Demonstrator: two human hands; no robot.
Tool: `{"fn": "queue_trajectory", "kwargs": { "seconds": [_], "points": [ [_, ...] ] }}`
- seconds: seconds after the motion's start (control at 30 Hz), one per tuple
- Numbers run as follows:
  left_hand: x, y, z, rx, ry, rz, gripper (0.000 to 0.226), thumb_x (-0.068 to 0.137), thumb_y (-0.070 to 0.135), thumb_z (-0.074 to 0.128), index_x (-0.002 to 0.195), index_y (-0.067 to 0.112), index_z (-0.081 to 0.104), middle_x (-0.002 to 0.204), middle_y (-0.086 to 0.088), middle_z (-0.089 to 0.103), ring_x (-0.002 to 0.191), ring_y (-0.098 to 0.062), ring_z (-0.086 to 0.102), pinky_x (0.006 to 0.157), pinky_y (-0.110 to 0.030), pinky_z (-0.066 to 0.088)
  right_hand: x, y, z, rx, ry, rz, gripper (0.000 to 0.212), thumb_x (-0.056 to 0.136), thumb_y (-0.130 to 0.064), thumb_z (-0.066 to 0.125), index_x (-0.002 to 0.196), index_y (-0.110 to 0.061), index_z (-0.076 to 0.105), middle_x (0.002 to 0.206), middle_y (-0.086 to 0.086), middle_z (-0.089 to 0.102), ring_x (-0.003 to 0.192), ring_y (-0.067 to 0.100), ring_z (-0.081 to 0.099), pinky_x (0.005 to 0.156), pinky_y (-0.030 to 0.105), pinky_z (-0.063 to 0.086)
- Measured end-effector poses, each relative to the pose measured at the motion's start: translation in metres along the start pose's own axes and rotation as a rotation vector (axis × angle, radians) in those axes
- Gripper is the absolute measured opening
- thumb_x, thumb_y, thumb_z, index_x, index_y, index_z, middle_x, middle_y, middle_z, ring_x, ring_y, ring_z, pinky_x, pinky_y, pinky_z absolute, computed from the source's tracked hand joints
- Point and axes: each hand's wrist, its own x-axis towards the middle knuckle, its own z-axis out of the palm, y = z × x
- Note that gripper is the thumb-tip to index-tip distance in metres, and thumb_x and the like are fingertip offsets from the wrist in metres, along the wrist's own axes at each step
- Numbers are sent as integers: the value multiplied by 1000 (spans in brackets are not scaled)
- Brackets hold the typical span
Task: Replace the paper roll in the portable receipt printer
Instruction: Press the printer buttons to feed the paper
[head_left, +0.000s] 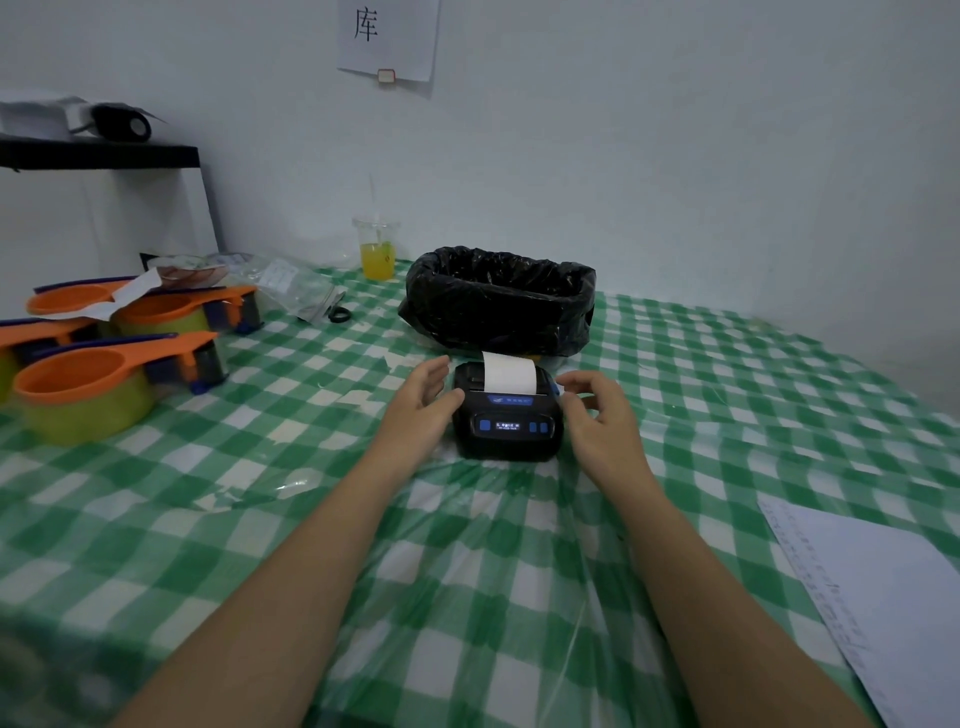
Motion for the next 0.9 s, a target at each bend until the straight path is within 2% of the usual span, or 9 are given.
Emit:
{"fn": "queue_trajectory", "kwargs": {
  "seconds": [0.13,0.9],
  "points": [
    [-4,3,0,8,3,14,46,92,13,51,137,17,41,146,0,43,133,-12,40,103,-24,32,-1,0,-3,-11,0,16,16,95,-14,44,101,-23,56,114,1,54,85,-3,48,66,11,38],
    [0,3,1,12,6,20,42,91,13,52,132,18,45,141,2,47,129,-13,44,107,-30,35,3,5,2,-16,-4,25,16,95,-15,44,100,-22,58,113,3,57,87,1,50,66,13,40]
  ]
}}
